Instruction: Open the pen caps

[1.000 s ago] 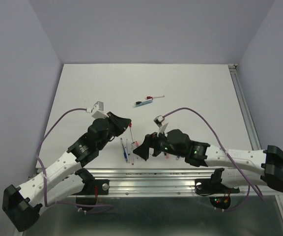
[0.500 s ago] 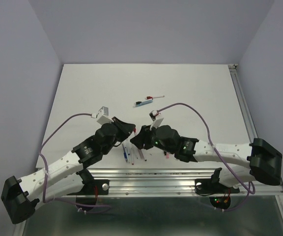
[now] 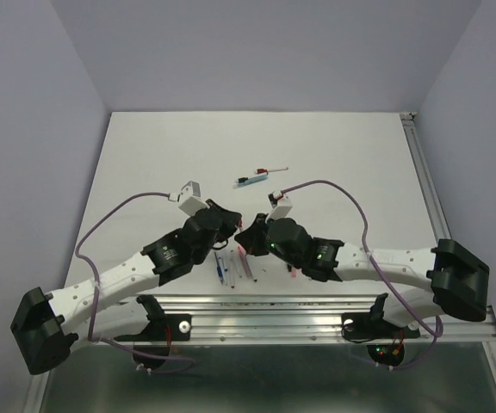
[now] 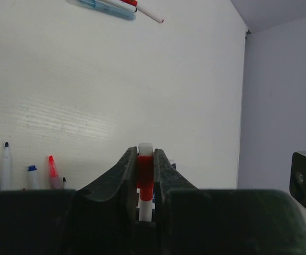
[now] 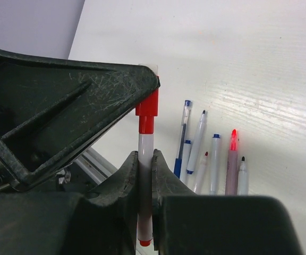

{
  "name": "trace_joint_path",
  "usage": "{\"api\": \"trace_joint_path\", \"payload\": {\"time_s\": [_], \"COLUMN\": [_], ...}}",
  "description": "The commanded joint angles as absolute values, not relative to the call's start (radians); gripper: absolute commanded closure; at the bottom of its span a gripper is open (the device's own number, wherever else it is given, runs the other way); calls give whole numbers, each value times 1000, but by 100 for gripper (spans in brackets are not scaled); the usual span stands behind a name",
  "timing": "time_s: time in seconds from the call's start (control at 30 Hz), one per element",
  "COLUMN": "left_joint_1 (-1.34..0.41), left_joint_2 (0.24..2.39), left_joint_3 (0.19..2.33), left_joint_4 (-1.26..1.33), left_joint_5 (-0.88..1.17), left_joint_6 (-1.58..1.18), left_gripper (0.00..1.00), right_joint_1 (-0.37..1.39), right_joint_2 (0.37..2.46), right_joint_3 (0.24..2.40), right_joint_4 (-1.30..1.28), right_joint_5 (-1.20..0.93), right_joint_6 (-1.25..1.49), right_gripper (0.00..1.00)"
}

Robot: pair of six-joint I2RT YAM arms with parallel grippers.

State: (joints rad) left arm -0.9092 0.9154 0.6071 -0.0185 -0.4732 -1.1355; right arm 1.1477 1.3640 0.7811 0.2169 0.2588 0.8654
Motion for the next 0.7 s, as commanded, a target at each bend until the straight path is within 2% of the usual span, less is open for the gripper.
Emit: {"api": "trace_joint_path", "payload": {"time_s": [0.0,0.23,0.5,0.67], "left_joint_1": [-842,-671,-626,-615], "left_joint_2": [1029,1089,1005,959], "left_joint_3": [712,816,770,730], "left_joint_4": [83,112,83,49], "left_joint_5": [-666,-551,-578,-542], "left_joint_6": [-1066,-990,-971,-959], "left_gripper": [100,100,100,100], "right_joint_1": [1317,1427,1430,1430], "right_joint_2": [1368,1381,1250,1114], "right_joint_3": [784,740,647,600], "right_joint_4": [289,287,262,157], "right_joint_5": [118,224,317,394], "right_joint_6": [907,989,1038,1049], "right_gripper": [99,99,99,99]}}
